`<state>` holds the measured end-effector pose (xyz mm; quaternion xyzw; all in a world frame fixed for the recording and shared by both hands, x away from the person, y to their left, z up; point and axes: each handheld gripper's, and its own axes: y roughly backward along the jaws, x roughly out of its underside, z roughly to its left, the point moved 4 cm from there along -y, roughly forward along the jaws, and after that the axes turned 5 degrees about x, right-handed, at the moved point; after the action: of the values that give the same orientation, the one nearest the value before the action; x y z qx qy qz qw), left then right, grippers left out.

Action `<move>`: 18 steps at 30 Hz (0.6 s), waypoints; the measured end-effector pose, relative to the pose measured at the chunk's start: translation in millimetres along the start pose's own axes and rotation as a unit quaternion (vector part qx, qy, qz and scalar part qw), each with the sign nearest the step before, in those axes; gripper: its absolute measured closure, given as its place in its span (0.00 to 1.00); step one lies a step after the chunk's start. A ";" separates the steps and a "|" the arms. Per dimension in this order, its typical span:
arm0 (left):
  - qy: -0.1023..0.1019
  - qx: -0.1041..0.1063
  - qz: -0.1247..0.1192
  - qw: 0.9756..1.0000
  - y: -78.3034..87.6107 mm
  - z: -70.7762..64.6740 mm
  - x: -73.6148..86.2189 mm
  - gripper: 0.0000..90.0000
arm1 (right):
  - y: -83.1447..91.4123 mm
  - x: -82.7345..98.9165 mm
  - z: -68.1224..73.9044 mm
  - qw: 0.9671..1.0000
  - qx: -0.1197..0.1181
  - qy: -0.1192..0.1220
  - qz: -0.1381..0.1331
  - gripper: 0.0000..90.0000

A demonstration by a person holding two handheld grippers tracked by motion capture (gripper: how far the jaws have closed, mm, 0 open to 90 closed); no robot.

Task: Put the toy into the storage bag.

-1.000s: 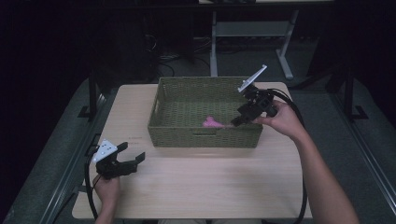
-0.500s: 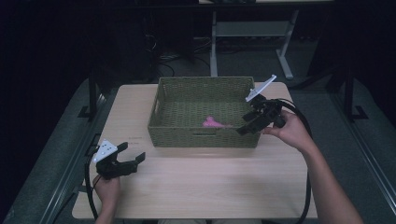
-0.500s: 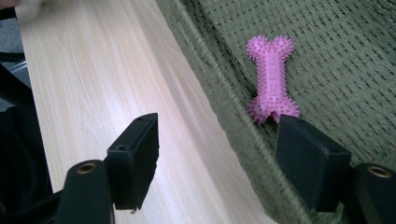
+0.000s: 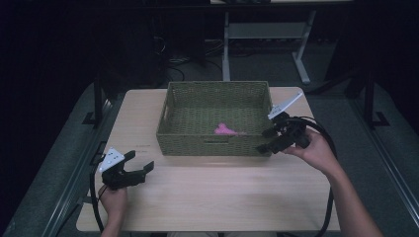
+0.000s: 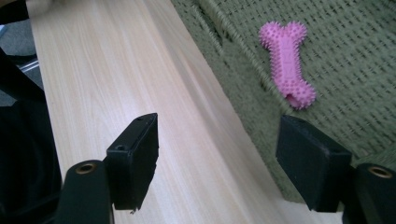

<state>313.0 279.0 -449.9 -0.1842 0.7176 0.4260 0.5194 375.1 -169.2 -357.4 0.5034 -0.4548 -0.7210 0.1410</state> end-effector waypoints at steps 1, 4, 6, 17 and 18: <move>0.000 0.000 0.000 1.000 0.0 0.0 0.0 0.15 | 0.0 0.0 0.0 1.000 0.000 0.000 0.000 0.33; 0.000 0.000 0.000 1.000 0.2 -0.3 0.0 0.15 | -2.6 8.6 5.8 1.000 0.002 -0.001 0.000 0.31; 0.000 0.000 0.000 1.000 0.3 -0.3 0.0 0.15 | -3.4 10.9 6.9 1.000 0.001 -0.001 0.000 0.31; 0.000 0.001 0.001 1.000 -0.3 -0.7 0.3 0.15 | -14.6 41.0 20.0 1.000 -0.003 -0.014 -0.005 0.30; 0.000 0.000 0.001 1.000 -0.4 -0.8 0.3 0.15 | -15.5 43.2 20.9 1.000 -0.002 -0.015 -0.008 0.30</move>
<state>312.7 278.2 -450.3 -0.1833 0.7177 0.4263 0.5192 341.6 -178.6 -393.9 0.4955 -0.4520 -0.7304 0.1292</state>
